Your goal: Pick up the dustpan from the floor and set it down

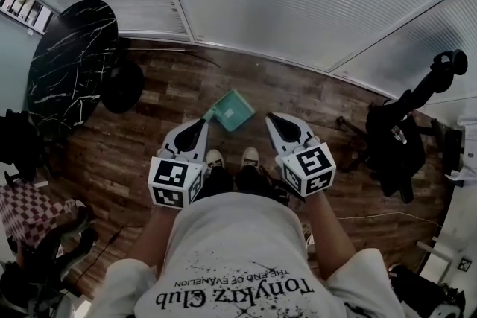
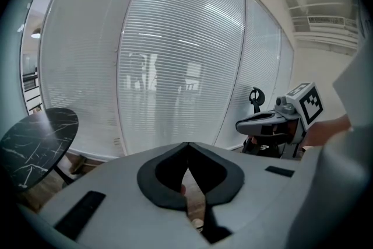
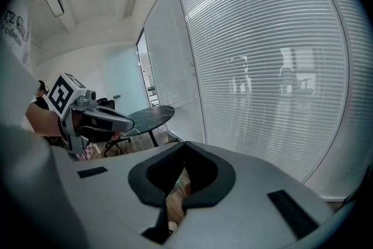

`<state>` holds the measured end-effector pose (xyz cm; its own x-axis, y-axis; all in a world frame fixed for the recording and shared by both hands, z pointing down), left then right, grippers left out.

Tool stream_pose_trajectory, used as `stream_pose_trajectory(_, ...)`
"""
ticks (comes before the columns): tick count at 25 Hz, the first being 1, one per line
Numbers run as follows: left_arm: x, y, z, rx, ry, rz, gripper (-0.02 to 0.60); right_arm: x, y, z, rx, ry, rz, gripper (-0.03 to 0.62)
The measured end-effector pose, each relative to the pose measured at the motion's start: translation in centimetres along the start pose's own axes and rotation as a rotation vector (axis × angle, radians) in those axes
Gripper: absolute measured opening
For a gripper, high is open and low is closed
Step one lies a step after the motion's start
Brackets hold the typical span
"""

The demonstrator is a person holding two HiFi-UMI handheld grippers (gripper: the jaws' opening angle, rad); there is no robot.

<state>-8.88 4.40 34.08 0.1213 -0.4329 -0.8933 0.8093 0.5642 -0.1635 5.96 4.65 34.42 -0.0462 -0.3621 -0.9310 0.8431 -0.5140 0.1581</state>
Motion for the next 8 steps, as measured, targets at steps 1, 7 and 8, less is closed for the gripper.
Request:
stream_pose_trajectory(1,0.01,-0.04,-0.02,-0.001,-0.001,0.0,0.023,0.04,-0.05,0.03,0.0,-0.001,0.0,0.025)
stream_pose_trajectory(7,-0.3,-0.31,-0.79,0.009,-0.012,0.004,0.023,-0.04,-0.78,0.05,0.004,0.004,0.001,0.025)
stream_pose_trajectory(8,-0.36,-0.3,-0.96,0.011,-0.013,0.005,0.023,-0.07,-0.91,-0.01,0.006,0.005,0.001,0.025)
Point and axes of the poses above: the fingertips, and each gripper's own axes: z forward along the fingers, y to its right, x out of its top, the point moved 1 cm from there along -z, backward along the fingers, and after that the axes turned 7 degrees about y, right-handed, at the moved point
